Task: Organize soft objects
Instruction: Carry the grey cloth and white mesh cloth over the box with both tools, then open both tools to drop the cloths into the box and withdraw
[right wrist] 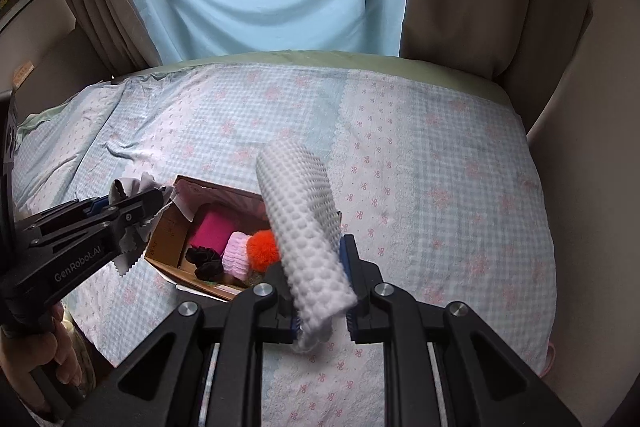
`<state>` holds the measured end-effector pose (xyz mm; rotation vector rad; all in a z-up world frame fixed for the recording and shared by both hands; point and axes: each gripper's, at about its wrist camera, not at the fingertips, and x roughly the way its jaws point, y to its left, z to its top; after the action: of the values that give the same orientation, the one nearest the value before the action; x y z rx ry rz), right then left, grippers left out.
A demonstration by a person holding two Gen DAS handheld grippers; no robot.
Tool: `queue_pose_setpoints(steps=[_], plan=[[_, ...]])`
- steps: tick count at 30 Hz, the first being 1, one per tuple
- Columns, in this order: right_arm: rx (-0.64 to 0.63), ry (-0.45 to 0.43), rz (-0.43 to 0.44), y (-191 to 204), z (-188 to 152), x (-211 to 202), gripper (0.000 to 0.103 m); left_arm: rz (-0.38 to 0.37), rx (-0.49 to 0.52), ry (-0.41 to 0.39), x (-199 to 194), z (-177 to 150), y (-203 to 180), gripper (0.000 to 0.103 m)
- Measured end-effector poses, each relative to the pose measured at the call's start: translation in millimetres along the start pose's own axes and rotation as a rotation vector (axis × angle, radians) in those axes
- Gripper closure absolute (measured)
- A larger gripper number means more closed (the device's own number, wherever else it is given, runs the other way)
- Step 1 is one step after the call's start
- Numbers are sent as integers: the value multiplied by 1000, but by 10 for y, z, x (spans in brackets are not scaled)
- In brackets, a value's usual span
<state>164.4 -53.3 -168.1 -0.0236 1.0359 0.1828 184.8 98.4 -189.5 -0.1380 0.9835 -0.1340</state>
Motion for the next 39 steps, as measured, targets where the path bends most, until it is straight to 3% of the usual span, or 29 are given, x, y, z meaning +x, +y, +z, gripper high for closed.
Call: queue_pose_setpoints(steps=[11,25,27,29,30,31,39], plan=[[191,101,-50,415,-86,592,87,-28,71,131,552,98,816,86],[325,227,-58,329,-127,1460,87,-16,102,273,1457,-48,1107,86],[345,251,-48,303,-110,1559,86,-31,120,284,1531,-51,1096,76],[357,256,-27,274,-116,1607,55,-23,146,298,1589,-63,1055,11],[359,250,-18,265,-119,1602,13,-26,157,303,1599,-76,1040,1],[360,239,-2,264,-117,1586,0,-35,164,307,1596,-92,1027,0],[367,247,-16,264,-170,1522,0,-30,216,306,1542,-220,1003,0]])
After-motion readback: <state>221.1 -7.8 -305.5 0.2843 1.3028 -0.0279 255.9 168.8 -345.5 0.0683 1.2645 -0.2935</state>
